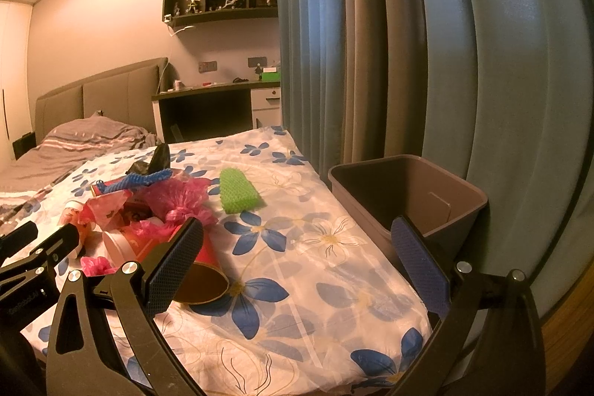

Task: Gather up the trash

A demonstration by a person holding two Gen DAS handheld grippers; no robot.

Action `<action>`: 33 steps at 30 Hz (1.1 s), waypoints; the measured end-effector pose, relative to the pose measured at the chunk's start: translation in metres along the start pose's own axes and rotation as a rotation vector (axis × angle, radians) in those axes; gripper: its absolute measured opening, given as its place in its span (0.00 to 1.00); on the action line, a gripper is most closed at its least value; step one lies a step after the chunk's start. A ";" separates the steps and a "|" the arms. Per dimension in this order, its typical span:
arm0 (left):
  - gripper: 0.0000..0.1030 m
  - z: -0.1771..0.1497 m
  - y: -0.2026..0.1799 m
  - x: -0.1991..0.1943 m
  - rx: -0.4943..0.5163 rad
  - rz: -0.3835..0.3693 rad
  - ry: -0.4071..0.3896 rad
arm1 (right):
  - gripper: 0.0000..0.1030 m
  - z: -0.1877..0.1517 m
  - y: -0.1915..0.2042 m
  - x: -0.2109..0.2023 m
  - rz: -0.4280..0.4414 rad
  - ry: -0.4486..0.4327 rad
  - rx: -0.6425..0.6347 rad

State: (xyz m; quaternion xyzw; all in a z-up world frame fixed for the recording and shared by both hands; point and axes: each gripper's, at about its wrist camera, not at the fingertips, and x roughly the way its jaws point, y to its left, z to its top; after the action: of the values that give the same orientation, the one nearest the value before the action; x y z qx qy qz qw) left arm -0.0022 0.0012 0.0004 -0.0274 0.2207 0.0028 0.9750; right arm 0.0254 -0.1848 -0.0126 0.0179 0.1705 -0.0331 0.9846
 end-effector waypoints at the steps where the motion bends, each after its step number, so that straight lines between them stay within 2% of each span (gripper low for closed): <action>1: 0.79 0.000 0.000 0.000 0.000 0.001 0.000 | 0.95 0.000 0.000 0.000 0.000 0.000 0.000; 33: 0.79 0.004 -0.007 -0.001 -0.001 -0.003 0.002 | 0.95 0.000 0.000 0.002 0.019 -0.010 0.002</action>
State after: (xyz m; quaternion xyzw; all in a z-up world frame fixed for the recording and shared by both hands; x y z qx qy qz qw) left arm -0.0017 -0.0058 0.0052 -0.0282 0.2218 0.0013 0.9747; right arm 0.0271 -0.1850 -0.0128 0.0205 0.1652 -0.0242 0.9858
